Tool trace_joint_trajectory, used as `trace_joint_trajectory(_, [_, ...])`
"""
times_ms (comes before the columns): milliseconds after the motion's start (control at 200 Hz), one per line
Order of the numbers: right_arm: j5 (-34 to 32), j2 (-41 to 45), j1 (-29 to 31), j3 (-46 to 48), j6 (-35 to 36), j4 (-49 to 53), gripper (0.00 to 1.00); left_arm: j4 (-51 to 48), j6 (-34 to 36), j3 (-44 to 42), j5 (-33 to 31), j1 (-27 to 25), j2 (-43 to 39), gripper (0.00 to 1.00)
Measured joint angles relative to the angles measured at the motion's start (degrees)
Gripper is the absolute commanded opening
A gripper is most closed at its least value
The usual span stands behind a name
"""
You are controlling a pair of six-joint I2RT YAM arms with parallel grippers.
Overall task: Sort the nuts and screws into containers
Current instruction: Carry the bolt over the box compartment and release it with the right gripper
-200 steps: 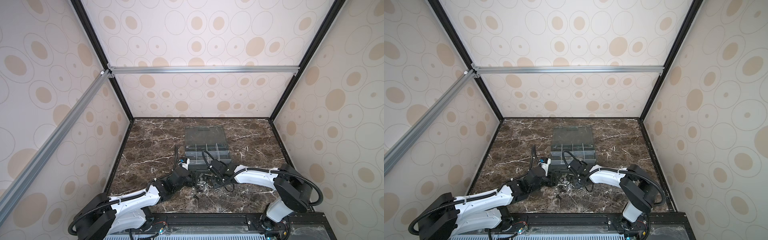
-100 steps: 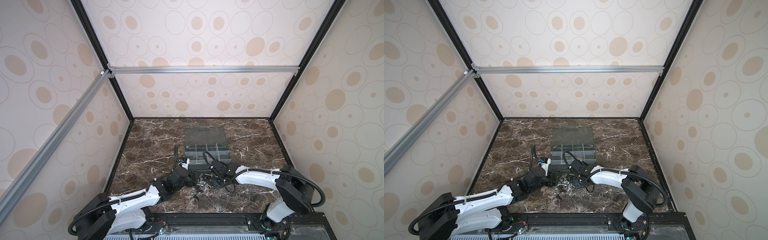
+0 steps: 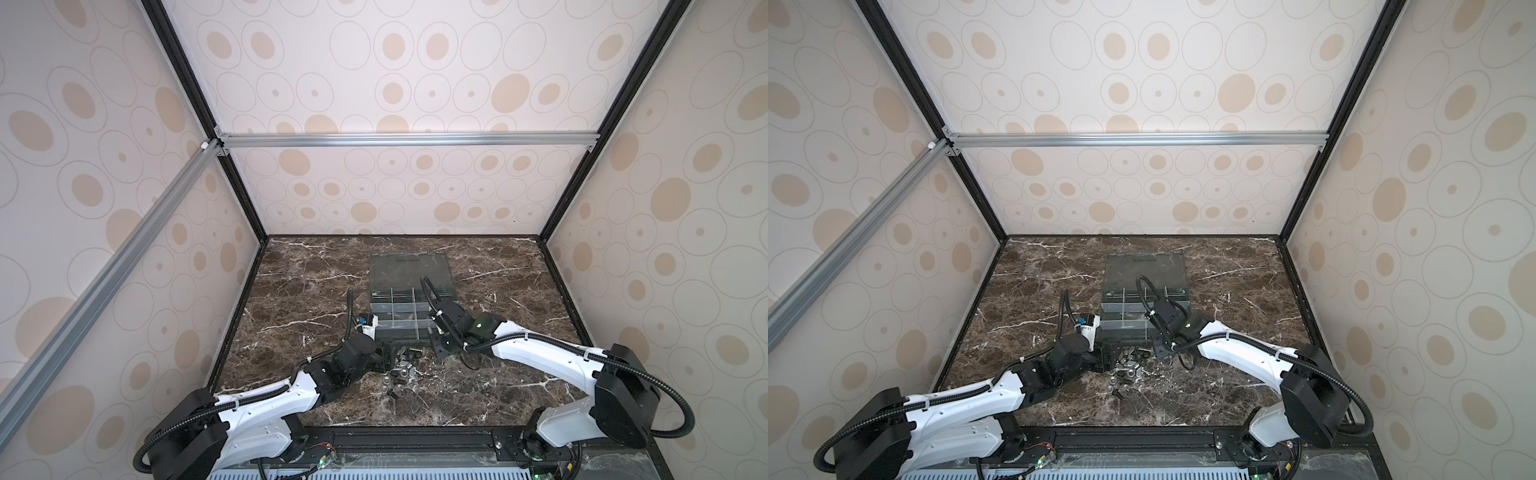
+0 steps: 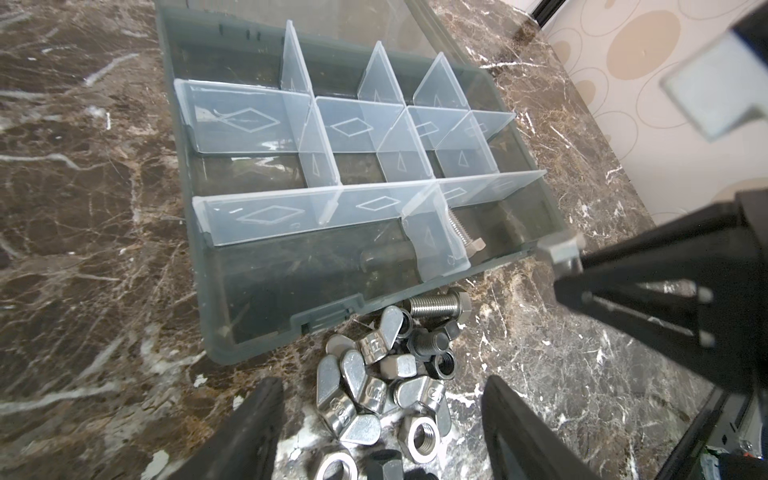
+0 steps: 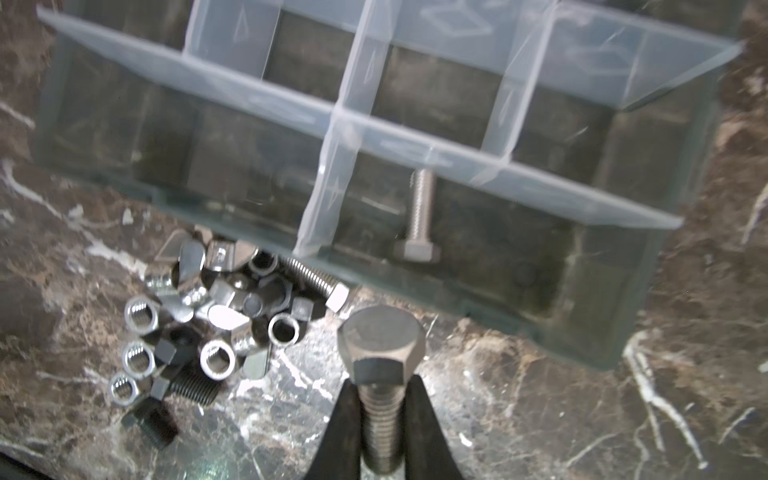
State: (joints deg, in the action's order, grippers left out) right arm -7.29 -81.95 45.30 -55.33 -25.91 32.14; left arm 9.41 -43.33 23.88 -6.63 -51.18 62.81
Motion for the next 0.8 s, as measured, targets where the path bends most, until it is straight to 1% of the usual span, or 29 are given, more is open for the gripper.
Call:
trace_joint_trajectory(110, [0.4, -0.9, -2.7, -1.3, 2.0, -0.2, 0.13, 0.3, 0.0, 0.0, -0.1, 0.0, -0.1, 0.76])
trace_joint_trajectory(220, [1.5, -3.5, -4.6, -2.8, 3.6, -0.5, 0.12, 0.4, 0.0, 0.0, -0.2, 0.0, -0.1, 0.76])
trace_joint_trajectory(365, [2.7, -6.3, -6.4, -3.3, 5.1, -0.8, 0.13, 0.4, 0.0, 0.0, -0.2, 0.0, -0.1, 0.76])
trace_joint_trajectory(605, [3.5, -8.4, -8.5, -3.6, 6.0, -1.4, 0.13, 1.4, 0.0, 0.0, 0.0, 0.0, 0.8, 0.76])
trace_joint_trajectory(685, [3.8, -8.8, -8.7, -3.7, 6.0, -1.6, 0.17, 1.4, 0.0, 0.0, 0.1, 0.0, 1.0, 0.76])
trace_joint_trajectory(800, [4.1, -9.1, -8.8, -4.1, 6.1, -1.6, 0.29, 1.8, 0.0, 0.1, 0.1, 0.0, 1.3, 0.76])
